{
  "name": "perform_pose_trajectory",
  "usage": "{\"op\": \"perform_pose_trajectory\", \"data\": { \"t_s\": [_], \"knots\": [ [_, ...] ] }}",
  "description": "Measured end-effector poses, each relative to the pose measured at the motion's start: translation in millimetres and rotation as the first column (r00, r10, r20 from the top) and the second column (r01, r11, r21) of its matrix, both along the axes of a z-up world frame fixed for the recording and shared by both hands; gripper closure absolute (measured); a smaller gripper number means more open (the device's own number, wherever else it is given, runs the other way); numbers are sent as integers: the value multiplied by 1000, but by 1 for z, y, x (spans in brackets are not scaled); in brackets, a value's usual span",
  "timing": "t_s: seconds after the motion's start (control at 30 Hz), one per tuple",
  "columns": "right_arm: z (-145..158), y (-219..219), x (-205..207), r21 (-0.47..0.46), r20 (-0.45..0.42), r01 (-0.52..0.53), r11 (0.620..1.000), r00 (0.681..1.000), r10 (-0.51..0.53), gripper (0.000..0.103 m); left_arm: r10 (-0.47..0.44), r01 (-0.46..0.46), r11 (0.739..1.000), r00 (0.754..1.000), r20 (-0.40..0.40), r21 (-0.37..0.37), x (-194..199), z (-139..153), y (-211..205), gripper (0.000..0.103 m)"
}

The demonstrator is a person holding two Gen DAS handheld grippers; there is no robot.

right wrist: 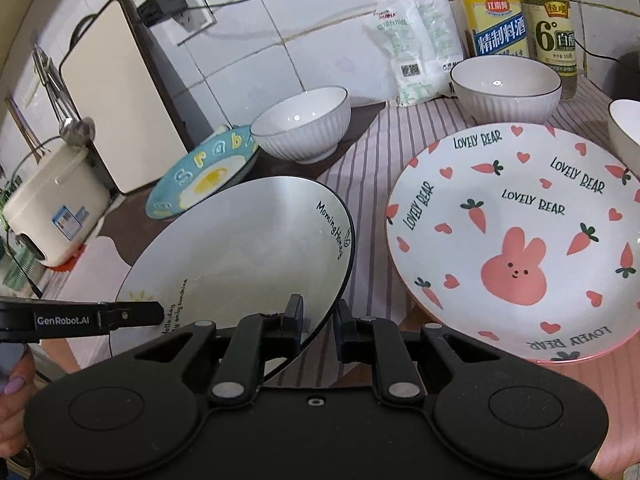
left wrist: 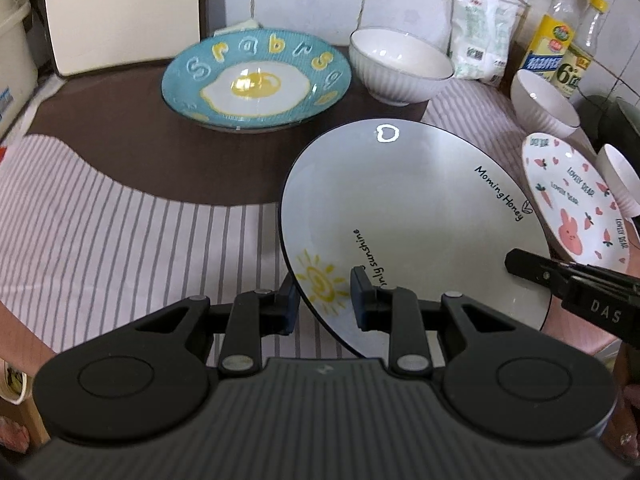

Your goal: Organize plates and bowls

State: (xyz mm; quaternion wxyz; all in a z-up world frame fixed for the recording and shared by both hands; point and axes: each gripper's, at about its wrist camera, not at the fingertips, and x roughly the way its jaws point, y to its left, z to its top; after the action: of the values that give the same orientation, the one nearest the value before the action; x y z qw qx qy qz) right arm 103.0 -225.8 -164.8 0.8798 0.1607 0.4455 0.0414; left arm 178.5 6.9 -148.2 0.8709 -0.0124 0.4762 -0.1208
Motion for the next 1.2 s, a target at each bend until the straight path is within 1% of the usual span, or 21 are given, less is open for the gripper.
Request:
{"op": "perform_pose_trajectory", "data": {
  "t_s": [0.07,0.1,0.23,0.33,0.47,0.53,0.57,0.6,0.63,0.7,0.83,0.9,1.03,1.17,1.2],
  "knots": [
    [-4,2,1,-20,-1,-1,1000,1000,1,83,-6,6,1000,1000,-25,18,2,-4,-3,78],
    [-5,2,0,-25,9,0,1000,1000,0,83,-3,3,1000,1000,-25,20,1,-4,-4,78],
    [-7,-1,-1,-13,12,4,1000,1000,-4,83,12,-11,1000,999,-45,17,2,-5,-4,78],
    [-6,4,-2,-49,16,-10,999,1000,11,83,39,-39,999,996,-78,5,4,-9,-2,78],
    [-3,9,-4,-95,17,-19,995,1000,21,82,46,-44,999,996,-70,26,2,-8,-4,78],
    [1,13,-10,-150,25,-35,988,999,40,72,46,-43,998,997,-69,53,-1,-7,-7,77],
    [4,16,-15,-183,32,-46,982,998,53,65,38,-34,997,997,-64,74,-3,-5,-11,77],
    [8,16,-20,-192,47,-58,980,997,68,65,28,-23,996,998,-60,92,-6,-4,-13,77],
    [12,15,-28,-188,62,-71,980,995,84,64,17,-11,994,998,-56,109,-10,-3,-16,76],
    [20,10,-40,-171,78,-72,983,993,86,55,7,0,993,998,-58,118,-17,0,-19,75],
    [36,-9,-65,-176,110,-49,983,991,70,54,-24,31,992,998,-59,121,-34,11,-25,73],
    [43,-19,-73,-187,122,-31,982,991,55,51,-48,54,991,998,-47,124,-42,19,-30,72],
    [57,-42,-90,-205,160,26,978,987,8,50,-109,110,988,994,-9,112,-55,39,-44,71],
    [68,-65,-103,-215,199,75,974,979,-32,48,-181,176,979,983,42,100,-62,60,-66,62],
    [69,-69,-104,-216,205,86,973,978,-41,48,-195,190,977,980,50,93,-62,63,-71,62]
  ]
}}
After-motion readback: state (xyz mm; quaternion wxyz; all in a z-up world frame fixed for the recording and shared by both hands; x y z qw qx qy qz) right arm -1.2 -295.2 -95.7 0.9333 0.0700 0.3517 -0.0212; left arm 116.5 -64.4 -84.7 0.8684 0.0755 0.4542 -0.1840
